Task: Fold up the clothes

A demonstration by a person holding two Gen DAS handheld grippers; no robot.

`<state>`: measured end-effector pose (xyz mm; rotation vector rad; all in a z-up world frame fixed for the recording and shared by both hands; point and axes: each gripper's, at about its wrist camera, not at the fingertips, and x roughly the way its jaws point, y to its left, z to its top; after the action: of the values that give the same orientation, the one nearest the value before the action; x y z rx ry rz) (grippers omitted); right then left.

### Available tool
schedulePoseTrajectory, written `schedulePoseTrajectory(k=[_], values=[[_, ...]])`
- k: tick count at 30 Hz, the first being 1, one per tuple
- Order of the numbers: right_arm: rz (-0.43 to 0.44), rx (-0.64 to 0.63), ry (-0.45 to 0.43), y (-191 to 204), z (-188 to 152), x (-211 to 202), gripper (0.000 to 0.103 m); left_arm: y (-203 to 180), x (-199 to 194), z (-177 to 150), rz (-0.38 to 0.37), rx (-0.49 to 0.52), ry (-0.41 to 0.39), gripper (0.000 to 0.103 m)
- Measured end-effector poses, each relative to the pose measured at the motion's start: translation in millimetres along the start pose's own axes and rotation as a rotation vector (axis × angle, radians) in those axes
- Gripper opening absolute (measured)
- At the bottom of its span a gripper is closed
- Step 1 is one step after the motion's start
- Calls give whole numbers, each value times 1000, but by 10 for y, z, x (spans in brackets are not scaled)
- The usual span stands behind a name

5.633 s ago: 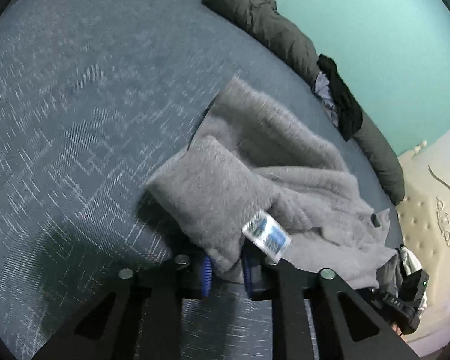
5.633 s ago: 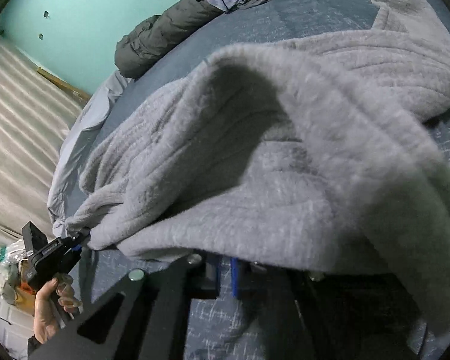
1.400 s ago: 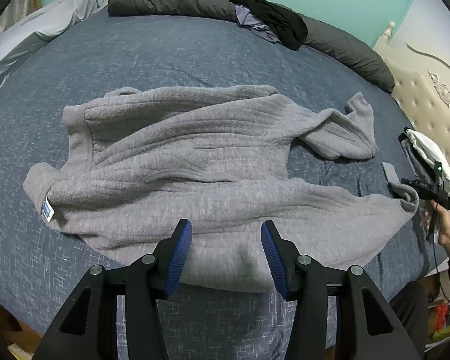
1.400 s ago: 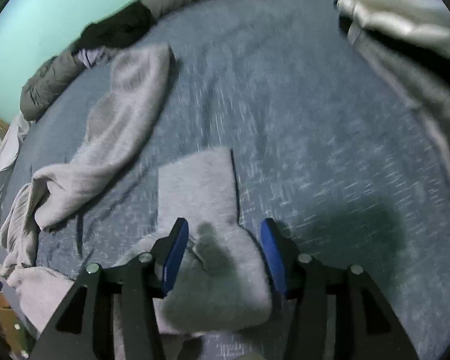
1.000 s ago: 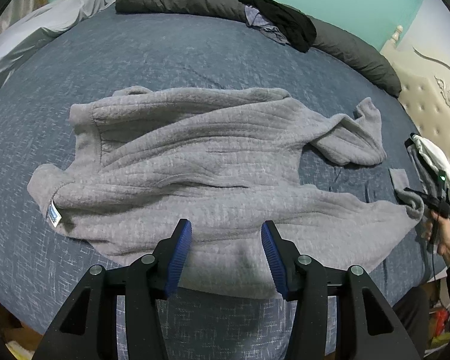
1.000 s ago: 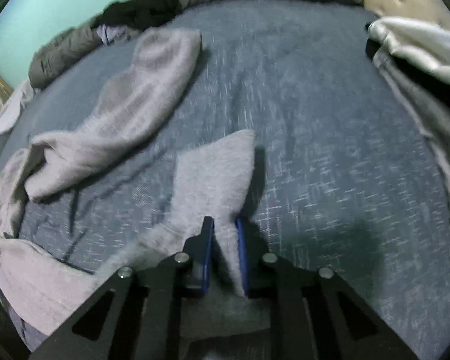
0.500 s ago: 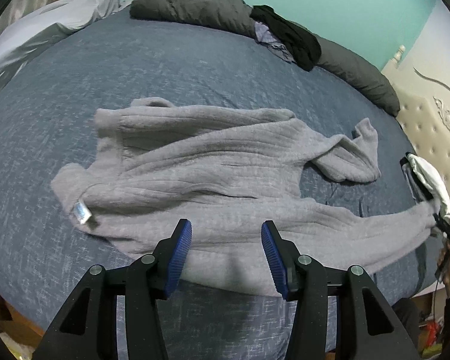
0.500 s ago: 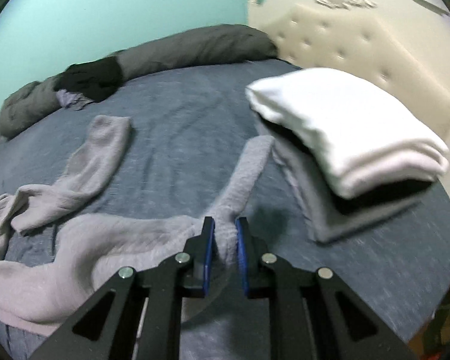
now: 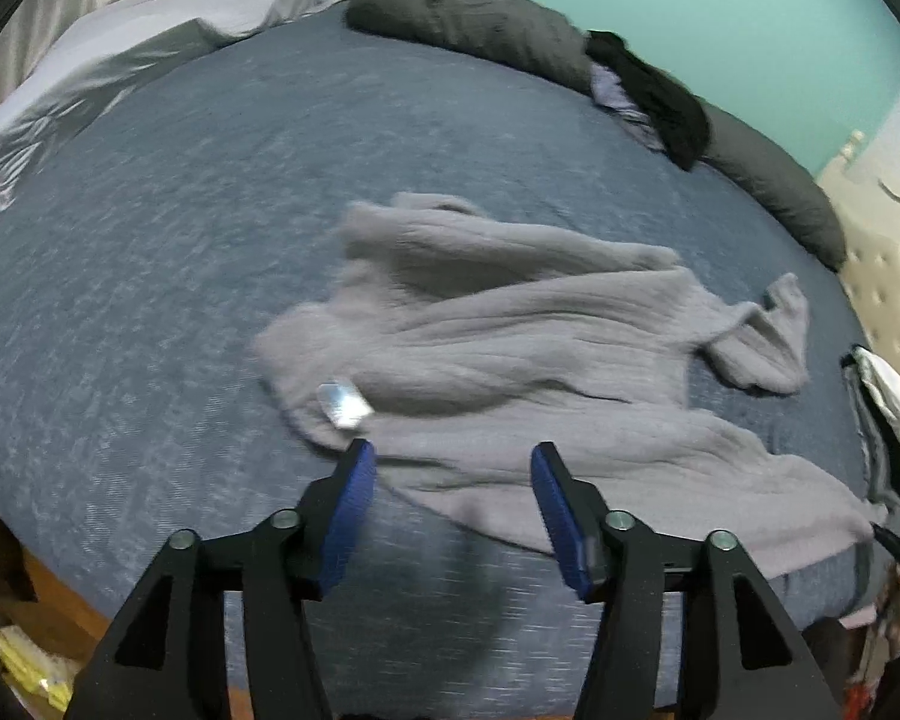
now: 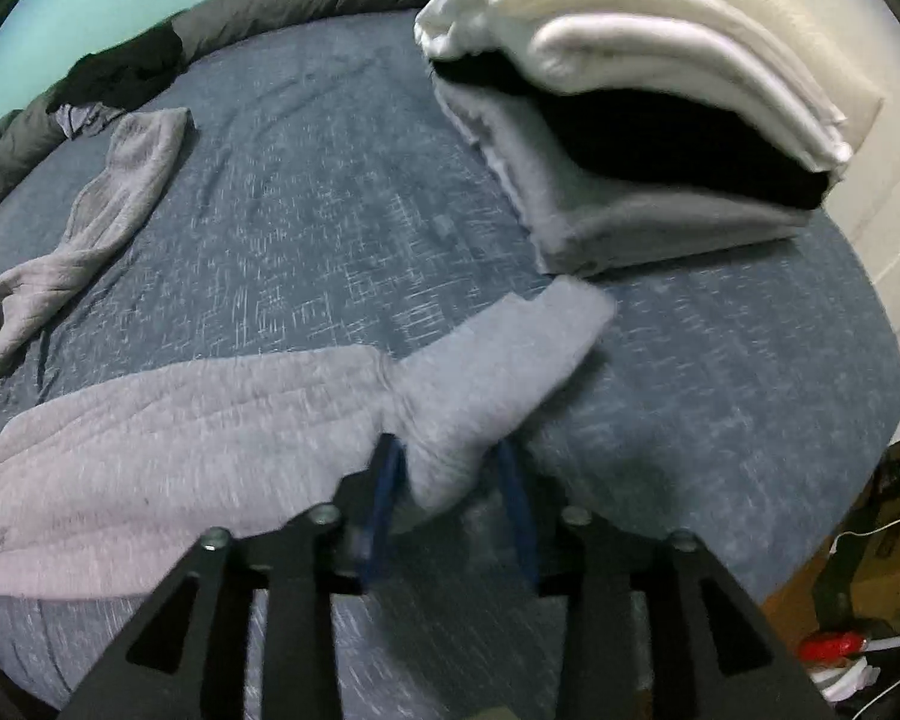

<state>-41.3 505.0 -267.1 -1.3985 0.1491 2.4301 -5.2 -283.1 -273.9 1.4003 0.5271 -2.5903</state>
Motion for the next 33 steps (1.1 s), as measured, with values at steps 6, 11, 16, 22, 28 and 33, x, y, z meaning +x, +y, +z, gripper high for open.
schedulePoseTrajectory(k=[6,11,16,22,28,33], values=[[13,4,-118,-61,-2,-369,43,326,265,41,37,-72,24,60],[74,-6,-186,134,90,-448,43,538,498,55,10,-141,29,60],[120,-21,-201,299,99,-470,43,648,697,74,-27,-175,26,60],[144,-42,-204,473,101,-462,43,644,743,135,-50,-187,-9,15],[162,-53,-214,594,112,-483,43,677,291,399,-12,-171,-120,7],[188,-68,-222,646,97,-541,43,894,20,581,59,-211,-148,7]])
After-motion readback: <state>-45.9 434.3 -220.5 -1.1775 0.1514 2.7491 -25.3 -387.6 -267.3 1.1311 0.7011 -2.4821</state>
